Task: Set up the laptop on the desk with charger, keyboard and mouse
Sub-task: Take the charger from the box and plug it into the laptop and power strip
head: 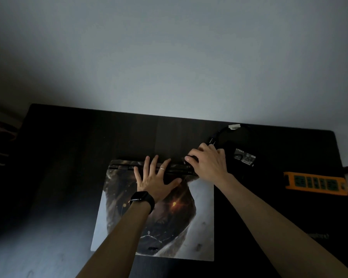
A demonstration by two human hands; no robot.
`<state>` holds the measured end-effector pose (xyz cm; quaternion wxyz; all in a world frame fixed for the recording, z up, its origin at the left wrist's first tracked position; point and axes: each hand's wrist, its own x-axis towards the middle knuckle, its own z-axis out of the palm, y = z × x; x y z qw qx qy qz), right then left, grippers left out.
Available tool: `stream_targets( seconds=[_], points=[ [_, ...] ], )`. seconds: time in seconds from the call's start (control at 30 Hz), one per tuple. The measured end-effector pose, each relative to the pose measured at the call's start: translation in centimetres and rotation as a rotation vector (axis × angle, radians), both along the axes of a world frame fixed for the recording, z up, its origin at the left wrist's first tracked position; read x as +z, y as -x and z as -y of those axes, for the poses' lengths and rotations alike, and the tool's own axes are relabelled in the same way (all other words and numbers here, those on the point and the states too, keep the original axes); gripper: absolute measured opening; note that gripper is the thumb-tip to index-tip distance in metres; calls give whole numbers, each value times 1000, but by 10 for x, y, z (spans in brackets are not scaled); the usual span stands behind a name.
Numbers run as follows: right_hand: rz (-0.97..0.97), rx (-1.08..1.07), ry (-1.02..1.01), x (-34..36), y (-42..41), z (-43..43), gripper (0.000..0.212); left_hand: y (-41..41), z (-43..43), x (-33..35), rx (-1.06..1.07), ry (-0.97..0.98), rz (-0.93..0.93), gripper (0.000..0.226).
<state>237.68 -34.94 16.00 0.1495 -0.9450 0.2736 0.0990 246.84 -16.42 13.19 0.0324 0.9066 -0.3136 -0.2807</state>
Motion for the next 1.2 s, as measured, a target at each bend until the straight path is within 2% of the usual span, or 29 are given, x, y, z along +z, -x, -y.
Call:
stream_targets(
  seconds=[0.1,0.23,0.47,0.63,0.8,0.93,1.07,1.2],
  points=[
    [-148,-47,-137,-5,-11,8,35,-1,1,-3,4,-6,-20,82],
    [-188,-126,-248,-14,-18,12,39,-3,2,-4,1,-18,-19,82],
    [-181,-75,-270,-23,-13,12,35,-2,1,-6,0,-19,-26,81],
    [-254,-26,-316,-22,-15,20,34,-2,1,-8,-2,-19,-29,82],
    [-248,-9,-322,-25,-14,16,33,-3,2,-7,-8,-23,-31,81],
    [-214,-85,-377,-29,-17,8,38,-2,2,-6,-3,-27,-25,79],
    [-135,-123,-391,-26,-8,5,30,-23,14,7,-166,-108,76,87],
    [-119,-157,-333,-15,-3,1,30,-47,44,18,-246,-240,-17,99]
  ],
)
